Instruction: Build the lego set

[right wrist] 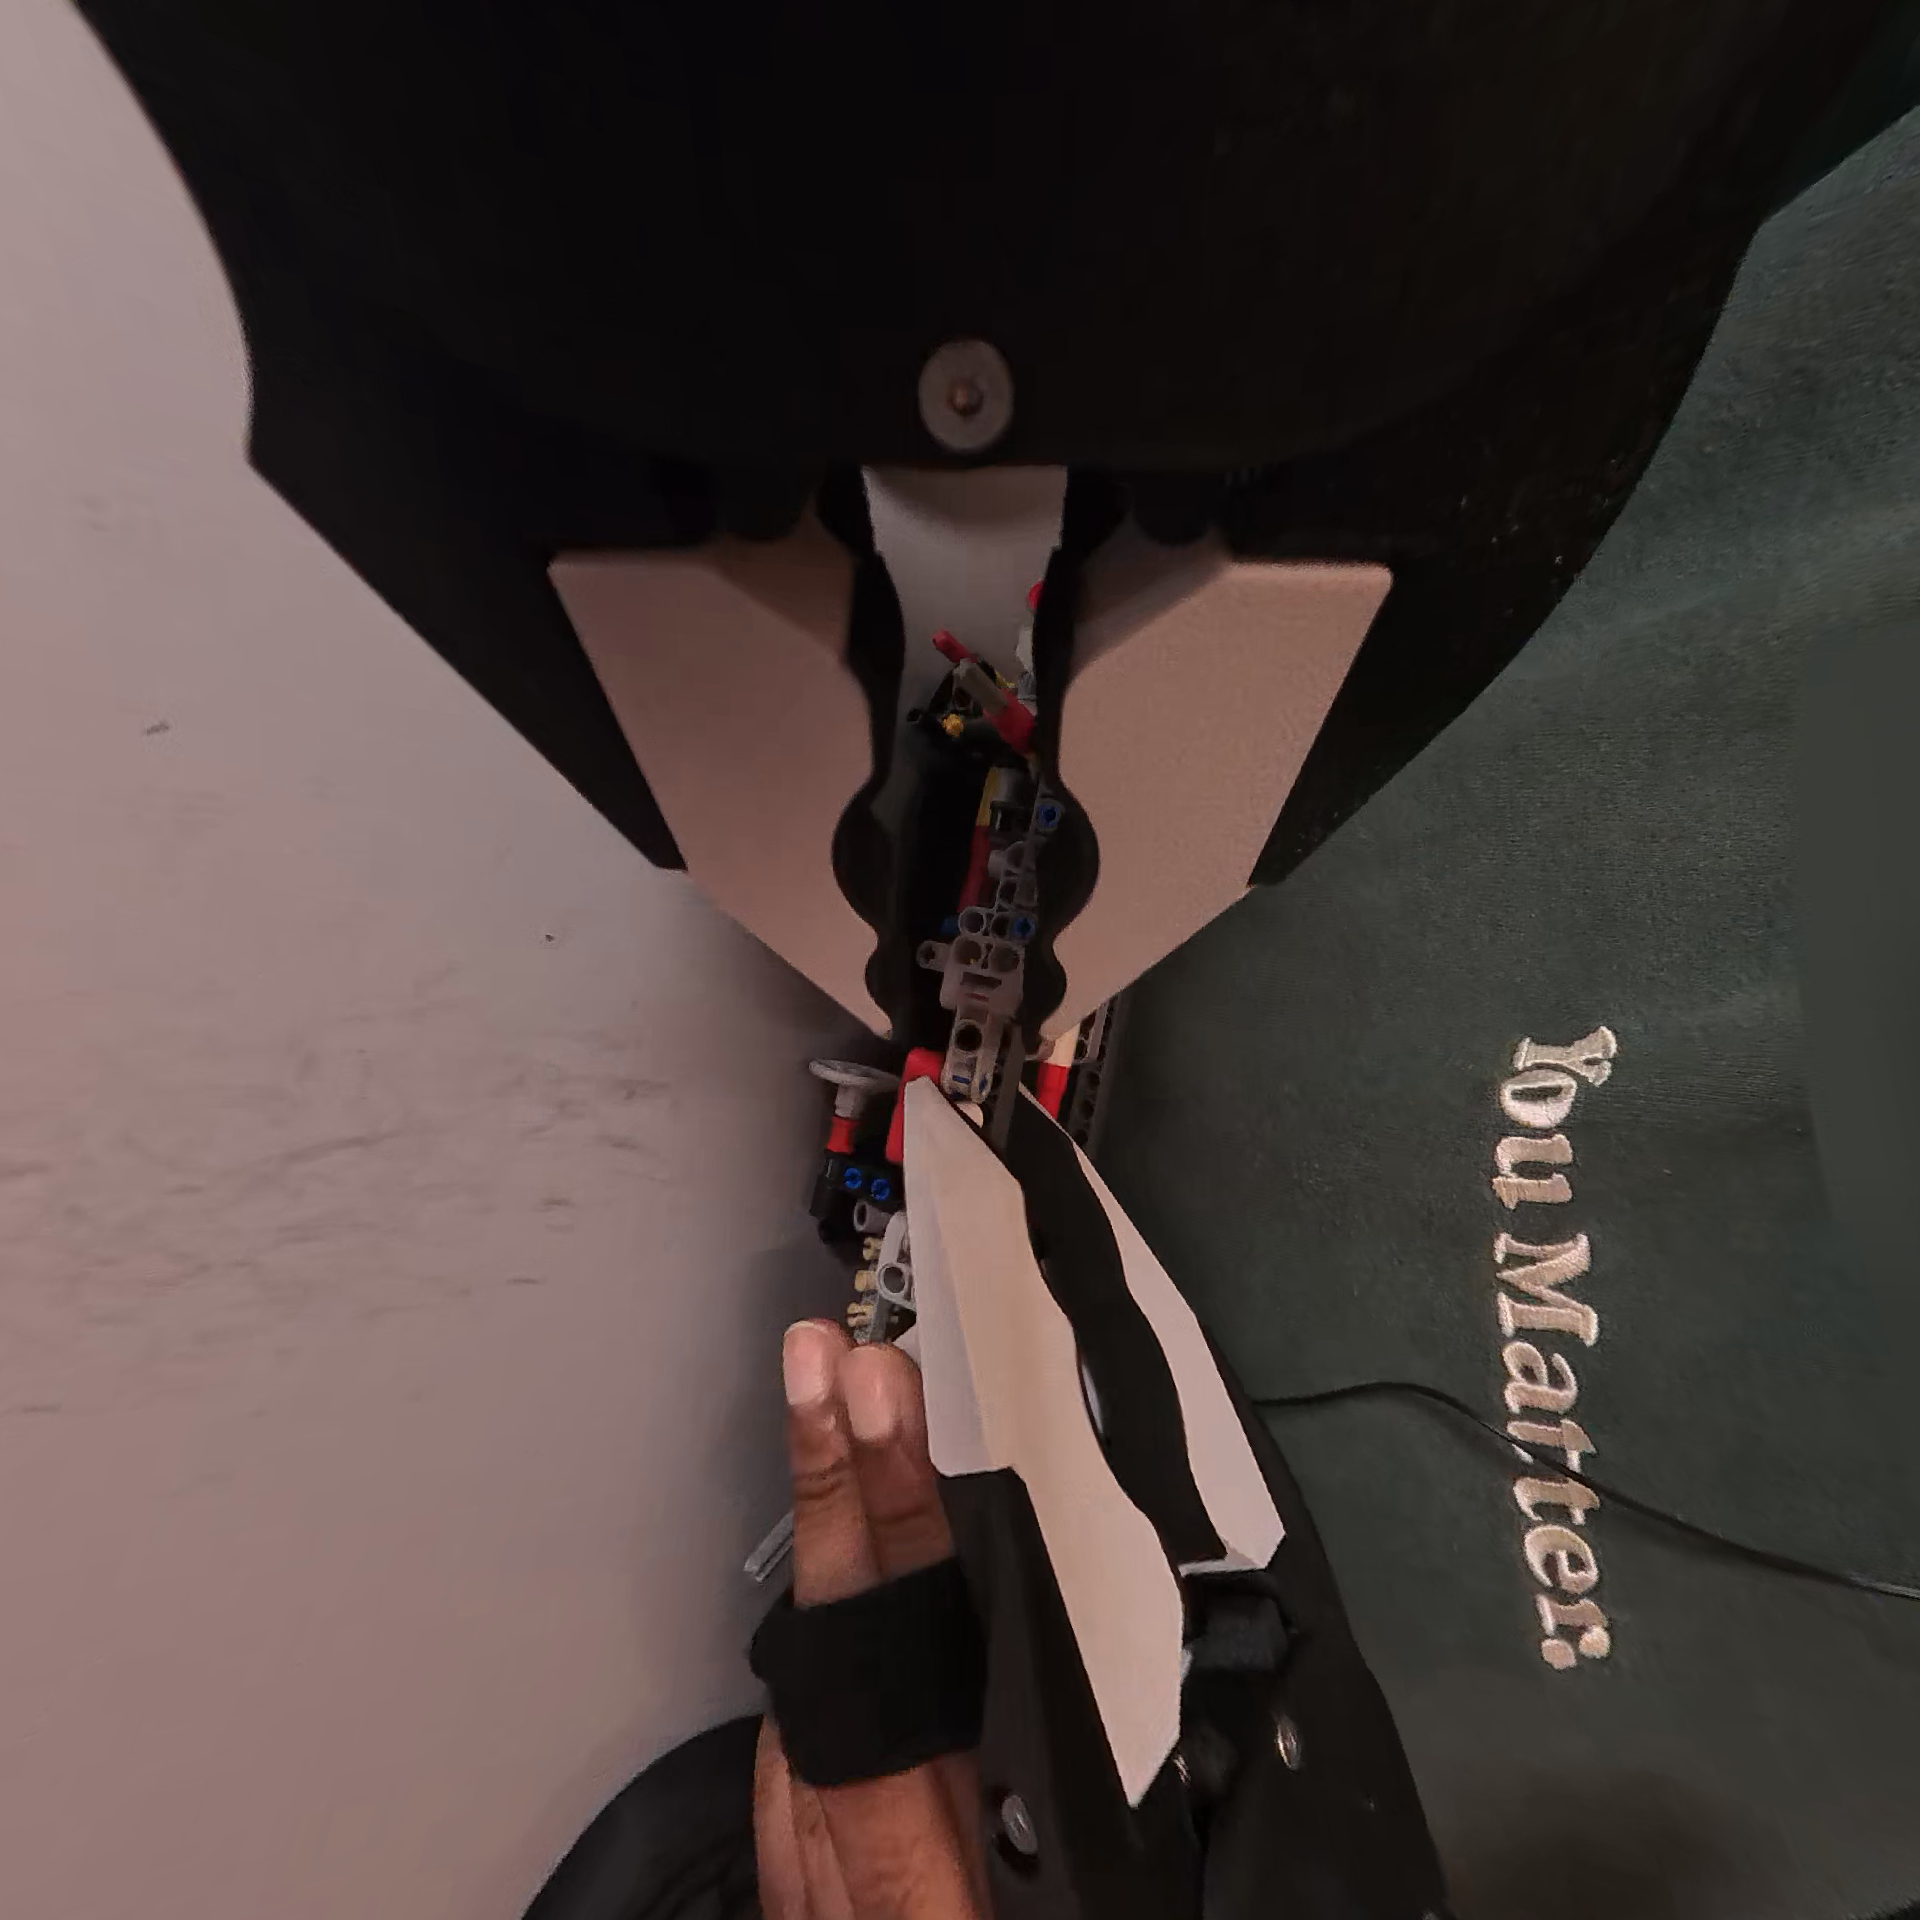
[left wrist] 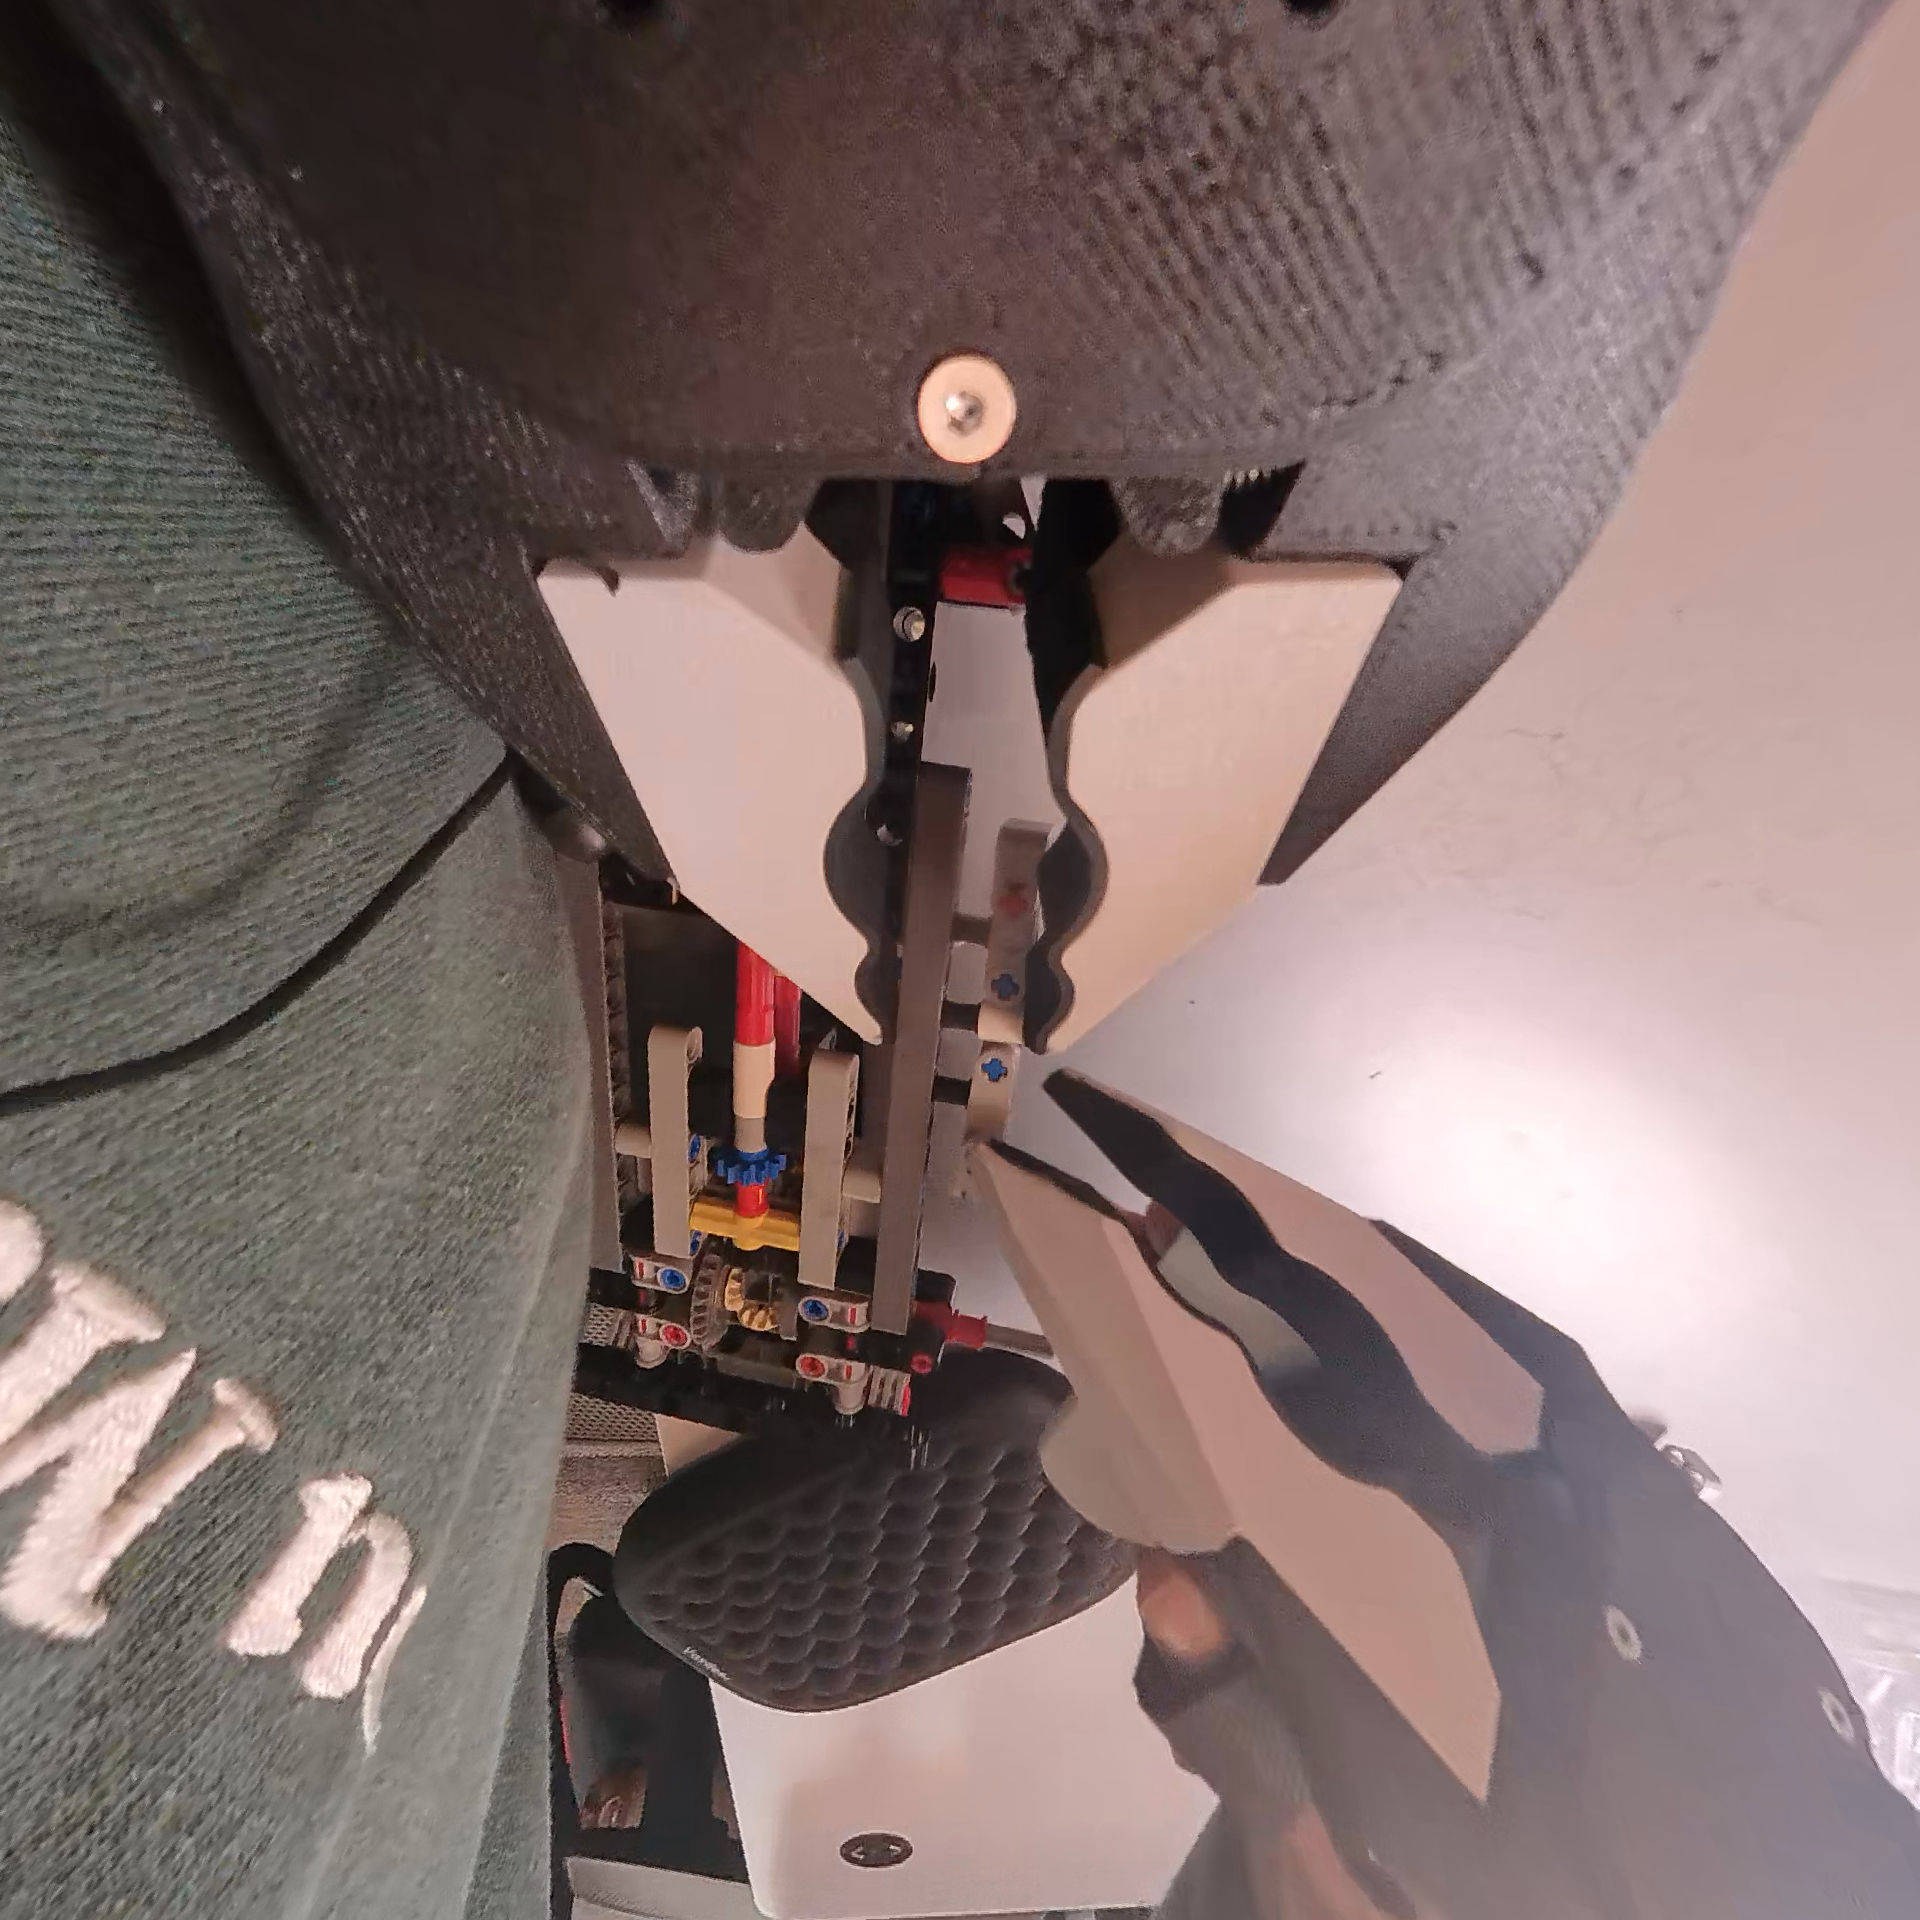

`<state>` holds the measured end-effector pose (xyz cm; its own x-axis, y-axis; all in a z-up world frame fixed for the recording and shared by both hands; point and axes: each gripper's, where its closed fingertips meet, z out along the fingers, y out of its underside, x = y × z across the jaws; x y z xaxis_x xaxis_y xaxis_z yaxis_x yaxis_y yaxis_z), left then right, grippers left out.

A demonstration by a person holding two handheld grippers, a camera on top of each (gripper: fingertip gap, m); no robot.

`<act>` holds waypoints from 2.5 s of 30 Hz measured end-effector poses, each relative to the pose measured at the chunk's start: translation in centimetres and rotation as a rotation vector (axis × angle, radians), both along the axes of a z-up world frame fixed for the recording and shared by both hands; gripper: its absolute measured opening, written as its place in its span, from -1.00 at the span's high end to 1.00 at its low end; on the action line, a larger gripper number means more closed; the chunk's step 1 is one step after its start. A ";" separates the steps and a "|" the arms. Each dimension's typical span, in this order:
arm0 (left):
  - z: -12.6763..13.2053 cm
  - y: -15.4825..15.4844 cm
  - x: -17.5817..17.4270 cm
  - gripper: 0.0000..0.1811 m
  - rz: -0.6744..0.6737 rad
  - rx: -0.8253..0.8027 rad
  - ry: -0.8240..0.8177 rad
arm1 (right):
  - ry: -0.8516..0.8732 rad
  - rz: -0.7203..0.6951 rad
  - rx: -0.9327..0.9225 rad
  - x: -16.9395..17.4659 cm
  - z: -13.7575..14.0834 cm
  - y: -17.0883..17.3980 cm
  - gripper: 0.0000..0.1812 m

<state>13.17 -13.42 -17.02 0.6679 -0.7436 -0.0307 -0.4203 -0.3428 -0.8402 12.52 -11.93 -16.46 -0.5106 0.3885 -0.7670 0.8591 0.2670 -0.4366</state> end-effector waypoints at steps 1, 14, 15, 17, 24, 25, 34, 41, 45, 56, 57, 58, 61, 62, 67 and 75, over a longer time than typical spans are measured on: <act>0.0 0.0 0.0 0.75 -0.001 0.002 0.003 | -0.016 0.010 -0.015 0.2 -0.1 -0.2 0.80; -0.4 -0.1 0.1 0.75 -0.001 -0.072 -0.044 | -0.075 0.042 -0.076 0.4 -0.5 -0.7 0.89; -0.5 -0.1 0.1 0.74 -0.002 -0.082 -0.050 | -0.084 0.038 -0.082 0.4 -0.6 -0.7 0.89; -0.5 -0.2 0.2 0.74 -0.007 -0.099 -0.059 | -0.092 0.038 -0.093 0.5 -0.6 -0.7 0.89; -0.4 -0.3 0.2 0.73 -0.013 -0.104 -0.079 | -0.047 0.023 -0.063 0.4 -0.7 -0.9 0.92; -0.3 -0.2 0.2 0.74 -0.012 -0.084 -0.073 | -0.034 0.020 -0.057 0.3 -0.5 -0.9 0.91; 0.2 0.1 0.1 0.75 -0.018 0.039 -0.024 | -0.070 -0.043 -0.131 0.4 0.5 -0.7 0.88; 0.4 0.0 0.1 0.75 -0.026 0.068 -0.032 | -0.115 -0.021 -0.178 0.9 0.6 -0.5 0.83; 0.5 0.0 0.2 0.75 -0.032 0.081 -0.028 | -0.081 0.000 -0.160 1.0 0.7 -0.6 0.85; 0.2 0.4 0.2 0.77 -0.033 0.129 0.028 | 0.029 0.061 0.013 1.1 0.0 -0.3 0.84; 0.3 0.3 0.2 0.77 -0.033 0.123 0.015 | 0.022 0.058 -0.002 1.1 0.1 -0.4 0.85; 0.3 0.3 0.2 0.77 -0.033 0.115 0.003 | 0.004 0.052 -0.021 1.1 0.2 -0.5 0.84; 0.4 0.2 0.3 0.77 -0.032 0.081 -0.022 | -0.039 0.054 -0.066 1.3 0.2 -0.7 0.85; 0.3 0.2 0.3 0.77 -0.030 0.070 -0.023 | -0.052 0.051 -0.075 1.3 0.2 -0.7 0.84; 0.1 0.3 0.4 0.77 -0.024 0.045 -0.030 | -0.057 0.062 -0.057 1.4 -0.2 -0.8 0.84; -0.5 0.9 0.0 0.76 0.000 -0.036 -0.054 | 0.132 0.005 0.156 -0.3 -0.4 0.5 0.69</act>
<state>13.14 -12.49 -17.56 0.6682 -0.7433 0.0321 -0.3744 -0.3733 -0.8488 12.20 -11.48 -16.89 -0.6052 0.4941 -0.6241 0.7954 0.3444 -0.4987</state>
